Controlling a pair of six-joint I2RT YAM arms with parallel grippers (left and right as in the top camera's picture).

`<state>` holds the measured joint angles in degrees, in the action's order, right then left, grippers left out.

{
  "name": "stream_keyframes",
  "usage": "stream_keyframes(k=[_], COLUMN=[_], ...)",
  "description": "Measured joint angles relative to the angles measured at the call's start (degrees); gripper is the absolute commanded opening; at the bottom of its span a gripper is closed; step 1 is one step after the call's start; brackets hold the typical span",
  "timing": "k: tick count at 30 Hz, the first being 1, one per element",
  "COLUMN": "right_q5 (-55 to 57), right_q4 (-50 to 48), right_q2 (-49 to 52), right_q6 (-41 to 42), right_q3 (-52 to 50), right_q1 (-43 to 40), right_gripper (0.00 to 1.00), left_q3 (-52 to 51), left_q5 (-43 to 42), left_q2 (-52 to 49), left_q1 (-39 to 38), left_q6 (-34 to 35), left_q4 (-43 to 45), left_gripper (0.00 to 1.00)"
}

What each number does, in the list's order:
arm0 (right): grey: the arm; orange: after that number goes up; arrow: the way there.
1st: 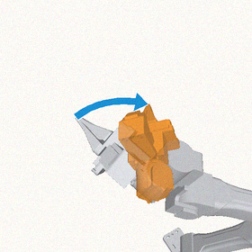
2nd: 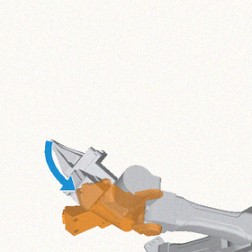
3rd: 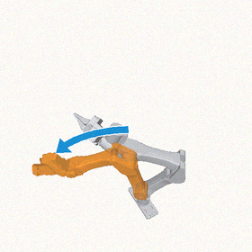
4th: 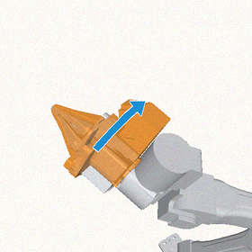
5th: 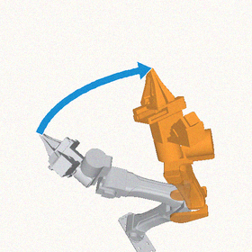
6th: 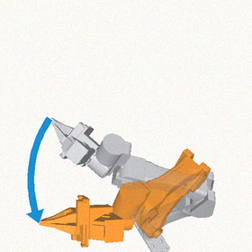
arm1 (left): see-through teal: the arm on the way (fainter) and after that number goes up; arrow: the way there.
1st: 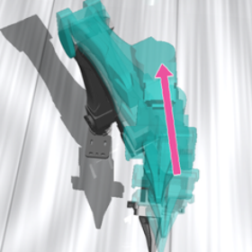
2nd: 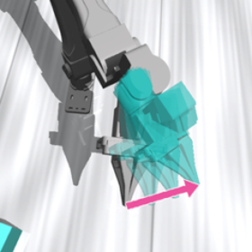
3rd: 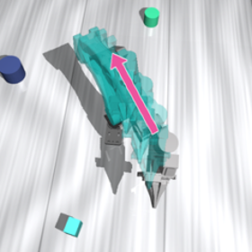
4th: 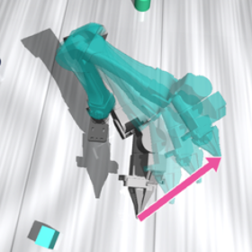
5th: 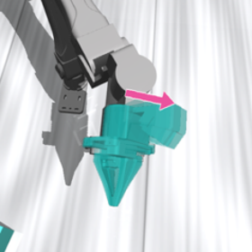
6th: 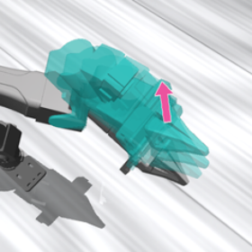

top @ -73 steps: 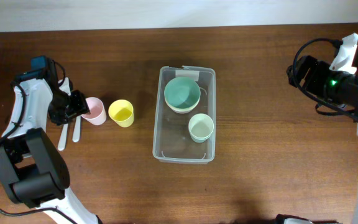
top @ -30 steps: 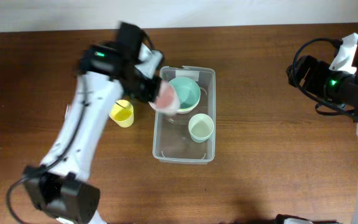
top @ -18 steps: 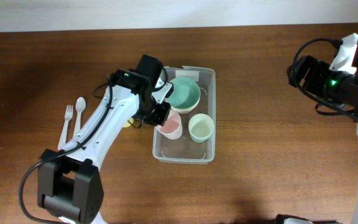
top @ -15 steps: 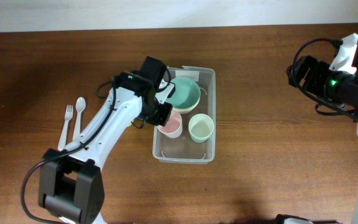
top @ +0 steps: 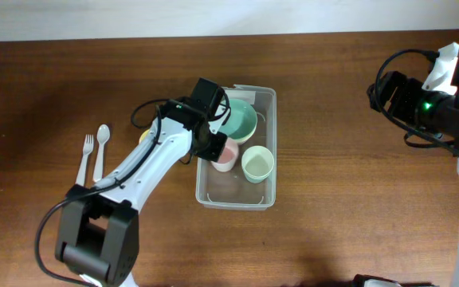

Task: Pack container
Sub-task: 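Carry the pink cup into the container beside the green cup and release, then move the left gripper to the yellow cup and grasp its rim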

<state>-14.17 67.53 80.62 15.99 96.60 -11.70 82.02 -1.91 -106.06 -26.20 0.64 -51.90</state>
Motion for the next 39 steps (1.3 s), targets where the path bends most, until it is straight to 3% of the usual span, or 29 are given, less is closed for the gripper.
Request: stream_keyframes(k=[6, 9, 12, 17, 25, 33, 39], right_q5=[0.00, 0.00, 0.00, 0.00, 0.00, 0.00, 0.00], right_q4=[0.00, 0.00, 0.02, 0.00, 0.00, 0.00, 0.00], right_q2=[0.00, 0.00, 0.00, 0.00, 0.00, 0.00, 0.00], right_q6=[0.02, 0.04, 0.02, 0.02, 0.04, 0.02, 0.02], right_q3=[0.00, 0.00, 0.00, 0.00, 0.00, 0.00, 0.00], right_q1=[0.00, 0.00, 0.00, 0.00, 0.00, 0.00, 0.00], right_gripper=[0.99, 0.99, 0.99, 0.99, 0.99, 0.99, 0.99], left_q3=[1.25, 5.66, 12.46, 20.20, 21.03, 13.62, 10.27], left_q5=[-0.11, -0.15, 0.00, 2.93, 12.07, 8.98, 6.58], left_q2=[-0.61, -0.61, -0.33, 3.67, 8.33, 3.89, -3.23], left_q1=[-0.04, -0.04, 0.02, 0.59, 8.37, 18.60, 21.24], left_q6=[0.46, 0.79, 1.33, 2.80, 9.22, 13.62, 14.21], left_q4=[-2.91, -9.44, -14.34, -18.40, -19.96, -18.32, -16.09], left_gripper=[0.20, 0.40, 0.48, 0.68, 0.71, 0.70, 0.69])
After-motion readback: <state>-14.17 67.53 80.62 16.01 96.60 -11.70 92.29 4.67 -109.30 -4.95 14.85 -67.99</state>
